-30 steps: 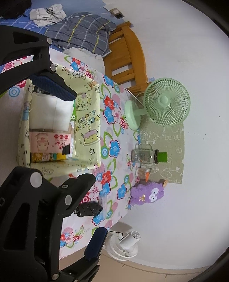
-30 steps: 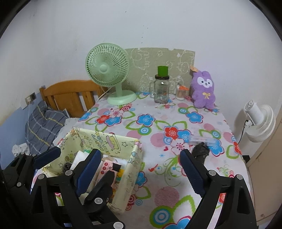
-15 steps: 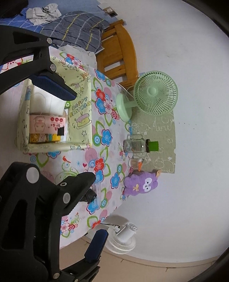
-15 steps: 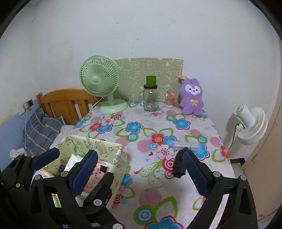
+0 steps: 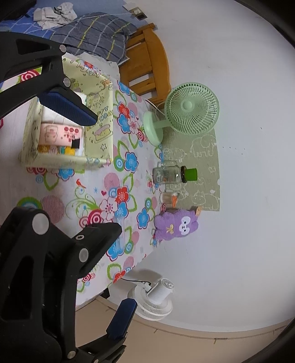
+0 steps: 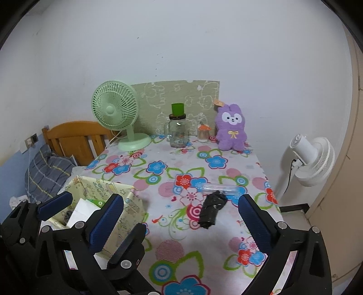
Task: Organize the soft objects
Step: 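Move both tools toward the black umbrella and clear plastic tube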
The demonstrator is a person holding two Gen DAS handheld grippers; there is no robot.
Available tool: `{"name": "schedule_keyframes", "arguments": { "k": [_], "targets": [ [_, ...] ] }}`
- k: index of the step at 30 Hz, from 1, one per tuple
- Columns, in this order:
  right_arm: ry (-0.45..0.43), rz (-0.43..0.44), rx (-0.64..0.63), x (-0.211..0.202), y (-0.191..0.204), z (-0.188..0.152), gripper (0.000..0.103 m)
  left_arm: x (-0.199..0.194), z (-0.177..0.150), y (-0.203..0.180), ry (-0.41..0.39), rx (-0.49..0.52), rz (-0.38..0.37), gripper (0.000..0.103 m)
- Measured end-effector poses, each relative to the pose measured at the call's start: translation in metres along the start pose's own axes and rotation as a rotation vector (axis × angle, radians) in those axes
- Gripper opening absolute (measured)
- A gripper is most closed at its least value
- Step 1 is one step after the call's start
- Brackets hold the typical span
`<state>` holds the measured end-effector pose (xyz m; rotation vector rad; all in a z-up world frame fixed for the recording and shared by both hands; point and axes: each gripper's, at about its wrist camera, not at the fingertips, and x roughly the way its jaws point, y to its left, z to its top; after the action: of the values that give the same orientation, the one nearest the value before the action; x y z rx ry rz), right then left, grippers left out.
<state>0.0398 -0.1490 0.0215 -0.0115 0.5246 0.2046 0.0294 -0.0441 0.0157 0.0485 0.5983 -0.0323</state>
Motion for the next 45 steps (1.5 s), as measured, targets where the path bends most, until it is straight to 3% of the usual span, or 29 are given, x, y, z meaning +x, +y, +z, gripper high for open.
{"name": "schedule_keyframes", "arguments": {
  "k": [15, 36, 45],
  "targets": [
    [-0.012, -0.031, 0.013, -0.005, -0.041, -0.003, 0.102, 0.008, 0.002, -0.040, -0.003, 0.023, -0.027, 0.103],
    [0.016, -0.031, 0.018, 0.065, -0.092, -0.001, 0.102, 0.083, 0.012, -0.077, 0.053, 0.033, -0.086, 0.103],
    [0.033, -0.042, 0.030, 0.096, -0.108, -0.005, 0.102, 0.117, 0.011, -0.087, 0.081, 0.018, -0.077, 0.103]
  ]
}}
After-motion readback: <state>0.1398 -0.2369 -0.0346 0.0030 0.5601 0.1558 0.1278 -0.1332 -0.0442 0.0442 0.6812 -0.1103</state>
